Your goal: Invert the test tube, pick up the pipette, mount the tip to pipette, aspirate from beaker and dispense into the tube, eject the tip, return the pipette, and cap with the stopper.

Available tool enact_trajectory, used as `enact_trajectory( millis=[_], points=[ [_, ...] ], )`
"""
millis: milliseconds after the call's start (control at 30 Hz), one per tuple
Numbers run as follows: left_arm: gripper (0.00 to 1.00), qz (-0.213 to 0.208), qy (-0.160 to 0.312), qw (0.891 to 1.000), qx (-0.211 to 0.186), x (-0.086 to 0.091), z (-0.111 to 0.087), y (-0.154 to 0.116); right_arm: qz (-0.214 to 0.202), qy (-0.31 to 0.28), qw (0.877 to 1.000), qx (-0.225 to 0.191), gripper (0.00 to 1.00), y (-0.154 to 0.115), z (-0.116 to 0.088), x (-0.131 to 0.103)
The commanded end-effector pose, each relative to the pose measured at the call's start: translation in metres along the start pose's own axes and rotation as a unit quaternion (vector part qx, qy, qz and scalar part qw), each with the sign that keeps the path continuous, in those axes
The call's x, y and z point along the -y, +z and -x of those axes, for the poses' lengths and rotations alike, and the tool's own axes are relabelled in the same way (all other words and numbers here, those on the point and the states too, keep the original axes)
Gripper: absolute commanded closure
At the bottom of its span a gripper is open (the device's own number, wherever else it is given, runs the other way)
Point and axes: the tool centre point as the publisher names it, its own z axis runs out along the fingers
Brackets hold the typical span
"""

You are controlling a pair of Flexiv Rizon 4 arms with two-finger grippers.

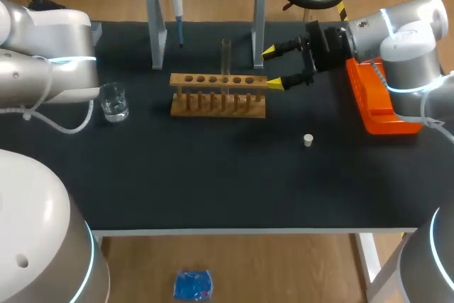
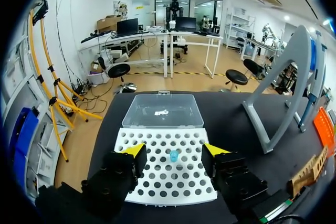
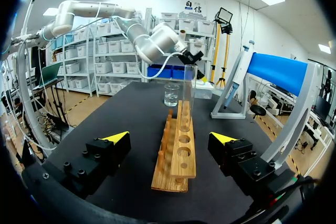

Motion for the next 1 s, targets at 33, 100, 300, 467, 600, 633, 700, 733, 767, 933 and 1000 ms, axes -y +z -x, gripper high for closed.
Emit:
enact_trajectory(
  millis=[33,100,300,467,600,633,700,733,767,933,1000],
  points=[
    [0.38,0.003,0.001,1.000,0.001,0.0030,0.0009,0.0044,-0.001,0.000,1.000,-0.002,0.00,-0.0011,0.0006,-0.0002],
    [0.40,0.004,0.002,1.000,0.001,0.0041,0.0004,0.0047,-0.001,0.000,1.000,-0.002,0.00,-0.0011,0.0006,-0.0002],
    [0.47,0.005,0.003,1.000,0.002,0.0057,-0.0002,0.0072,-0.001,0.000,1.000,-0.002,0.00,-0.0011,0.0006,-0.0002],
    [0.51,0.008,0.001,1.000,0.004,0.0047,-0.0010,0.0087,-0.001,0.000,1.000,-0.002,0.00,-0.0011,0.0006,-0.0002],
    [0.53,0.011,0.001,1.000,0.004,0.0037,-0.0013,0.0096,-0.001,0.000,1.000,-0.002,0.00,-0.0011,0.0006,-0.0002],
    [0.53,0.011,0.000,1.000,0.004,0.0034,-0.0013,0.0098,-0.001,0.000,1.000,-0.002,0.00,-0.0011,0.0006,-0.0002],
    [0.53,0.012,0.000,1.000,0.005,0.0030,-0.0014,0.0101,-0.001,0.000,1.000,-0.002,0.00,-0.0011,0.0006,-0.0002],
    [0.53,0.012,-0.001,1.000,0.005,0.0028,-0.0014,0.0103,-0.001,0.000,1.000,-0.002,0.00,-0.0011,0.0006,-0.0002],
    [0.53,0.013,-0.001,1.000,0.005,0.0025,-0.0015,0.0106,-0.001,0.000,1.000,-0.002,0.00,-0.0011,0.0006,-0.0002],
    [0.53,0.015,-0.001,1.000,0.006,0.0017,-0.0014,0.0116,-0.001,0.000,1.000,-0.002,0.00,-0.0011,0.0006,-0.0002],
    [0.53,0.016,-0.001,1.000,0.007,0.0015,-0.0012,0.0120,-0.001,0.000,1.000,-0.002,0.00,-0.0011,0.0006,-0.0002]
  ],
)
